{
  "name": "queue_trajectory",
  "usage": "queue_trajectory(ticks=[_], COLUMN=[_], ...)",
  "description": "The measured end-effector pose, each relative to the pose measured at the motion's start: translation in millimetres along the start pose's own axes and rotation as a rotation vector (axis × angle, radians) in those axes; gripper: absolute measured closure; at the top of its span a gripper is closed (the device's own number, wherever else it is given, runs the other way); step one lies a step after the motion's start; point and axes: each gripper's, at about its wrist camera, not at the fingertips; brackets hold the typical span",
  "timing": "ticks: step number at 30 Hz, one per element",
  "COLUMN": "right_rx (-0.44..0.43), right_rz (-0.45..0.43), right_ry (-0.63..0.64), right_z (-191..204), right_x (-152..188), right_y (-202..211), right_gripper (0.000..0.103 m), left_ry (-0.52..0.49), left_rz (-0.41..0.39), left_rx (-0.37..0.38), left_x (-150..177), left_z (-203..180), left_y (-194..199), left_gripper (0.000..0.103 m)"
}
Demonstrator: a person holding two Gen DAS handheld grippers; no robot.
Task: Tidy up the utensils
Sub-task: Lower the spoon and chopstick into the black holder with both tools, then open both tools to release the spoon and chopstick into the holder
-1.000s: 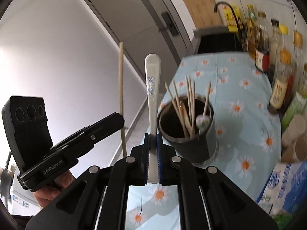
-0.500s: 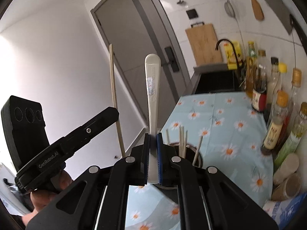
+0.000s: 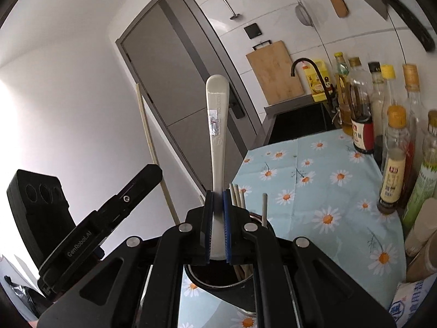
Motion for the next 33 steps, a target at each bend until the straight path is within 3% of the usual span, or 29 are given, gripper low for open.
queue_trajectory(ticks=[16, 18, 33], right_rx=[0.053, 0.059, 0.045], right_rz=[0.045, 0.045, 0.005], right_ry=[0.024, 0.017, 0.004], right_z=[-6.9, -6.7, -0.4], right_x=[27.7, 27.4, 25.9], right_y=[-14.5, -13.5, 20.8], right_gripper=[0.092, 0.086, 0.081], left_ry=[0.000, -0.002, -0.036], left_rz=[0.049, 0.055, 0.092], left_rx=[-0.055, -0.058, -0.058], left_x=[35.1, 36.6, 30.9], left_z=[0.9, -0.5, -16.6], left_y=[-0.4, 1.9, 24.3], left_gripper=[0.099, 0.099, 0.098])
Point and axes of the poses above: each gripper's, at about its wrist camera, not at the fingertips, and y roughly against the way its jaws point, z to its left, x to its underside, and after that the axes turned 13 degrees about -y, right-handed
